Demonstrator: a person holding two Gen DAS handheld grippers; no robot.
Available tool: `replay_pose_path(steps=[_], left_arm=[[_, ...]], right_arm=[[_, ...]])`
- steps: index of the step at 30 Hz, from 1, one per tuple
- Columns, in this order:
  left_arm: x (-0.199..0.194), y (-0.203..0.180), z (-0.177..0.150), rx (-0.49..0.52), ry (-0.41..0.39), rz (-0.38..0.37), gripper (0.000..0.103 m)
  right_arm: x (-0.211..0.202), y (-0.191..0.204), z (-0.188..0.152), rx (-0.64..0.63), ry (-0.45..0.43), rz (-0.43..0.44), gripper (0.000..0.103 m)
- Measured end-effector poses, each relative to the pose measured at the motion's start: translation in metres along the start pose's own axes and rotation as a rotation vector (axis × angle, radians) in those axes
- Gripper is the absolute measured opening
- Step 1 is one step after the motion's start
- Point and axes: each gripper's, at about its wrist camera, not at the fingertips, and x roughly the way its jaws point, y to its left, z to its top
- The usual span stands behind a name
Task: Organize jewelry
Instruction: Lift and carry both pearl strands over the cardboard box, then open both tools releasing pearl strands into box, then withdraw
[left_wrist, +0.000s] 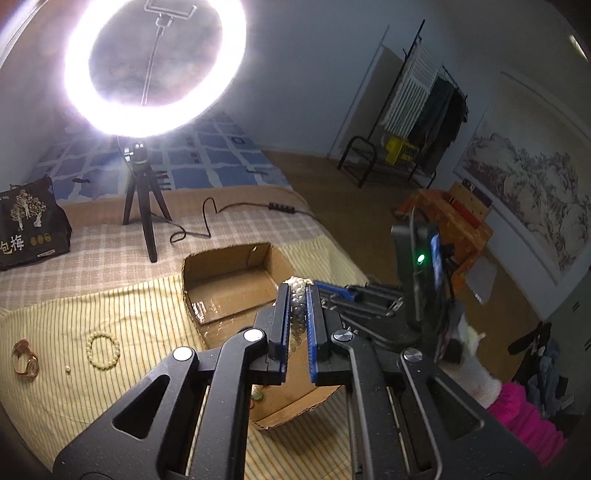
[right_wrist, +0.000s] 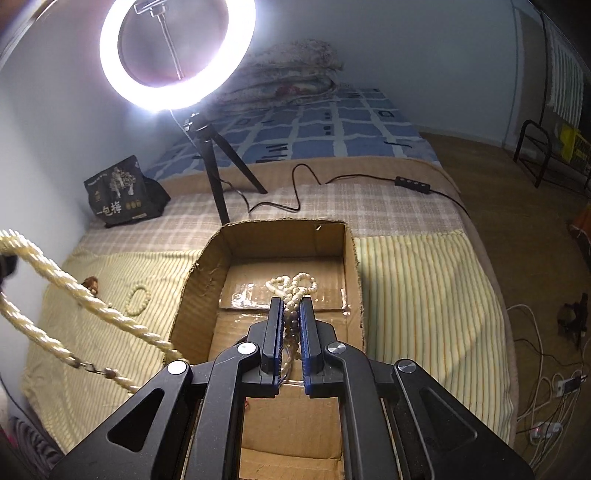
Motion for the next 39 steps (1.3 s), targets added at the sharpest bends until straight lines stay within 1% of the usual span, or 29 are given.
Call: replay_pose_path(steps=[2,3,4,5,6,16,17,18,19,21,23,24,25,26,27,28,36,39], left_arm=[[0.006,0.001,-0.002,0.001,0.022,0.005,0.006],[0.007,0.001,-0.002,-0.001,0.029,0.010,0.007],[0.008,0.002,-0.002,-0.003,0.033,0.021,0.009],[0.008,0.002,-0.003,-0.002,0.032,0.028,0.018],[0.009,0.003,-0.003,-0.002,0.031,0.031,0.024],[0.006,0.006,-0.008,0.012,0.035,0.060,0.024],[0.006,0.007,-0.009,0.011,0.038,0.063,0.029],[0.005,0.008,-0.010,0.009,0.039,0.063,0.040],[0.004,0.010,-0.011,0.007,0.037,0.063,0.045],[0.000,0.012,-0.012,0.002,0.025,0.074,0.060],[-0.004,0.014,-0.012,-0.005,0.018,0.079,0.067],[-0.007,0.015,-0.013,-0.007,0.015,0.079,0.068],[-0.009,0.016,-0.013,-0.009,0.013,0.083,0.069],[-0.011,0.017,-0.013,-0.012,0.012,0.088,0.071],[-0.012,0.019,-0.013,-0.017,0.012,0.094,0.076],[-0.014,0.022,-0.014,-0.023,0.012,0.099,0.078],[-0.030,0.042,-0.022,-0.028,0.018,0.142,0.079],[-0.039,0.053,-0.024,-0.027,0.009,0.161,0.079]], right_arm=[[0.001,0.000,0.000,0.001,0.001,0.003,0.007],[0.001,-0.001,0.001,0.004,0.004,0.009,0.009],[0.001,-0.001,0.001,0.009,0.009,0.017,0.021],[0.001,-0.001,0.001,0.013,0.013,0.021,0.030],[0.000,-0.001,0.001,0.016,0.008,0.018,0.042],[-0.010,-0.005,-0.003,0.029,-0.003,-0.029,0.044],[-0.011,-0.005,-0.003,0.030,0.000,-0.035,0.046],[-0.012,-0.004,-0.004,0.030,0.002,-0.041,0.050],[-0.014,-0.003,-0.004,0.027,-0.001,-0.052,0.056],[-0.018,0.000,-0.005,0.019,-0.011,-0.078,0.062],[-0.022,0.001,-0.005,0.012,-0.016,-0.093,0.063],[-0.024,0.002,-0.005,0.011,-0.018,-0.098,0.064],[-0.026,0.003,-0.005,0.012,-0.020,-0.105,0.066],[-0.027,0.003,-0.005,0.013,-0.022,-0.112,0.068],[-0.028,0.004,-0.006,0.015,-0.024,-0.118,0.070],[-0.029,0.005,-0.006,0.017,-0.026,-0.127,0.071],[-0.030,0.018,-0.011,0.002,-0.012,-0.173,0.072],[-0.033,0.024,-0.011,-0.003,-0.017,-0.180,0.076]])
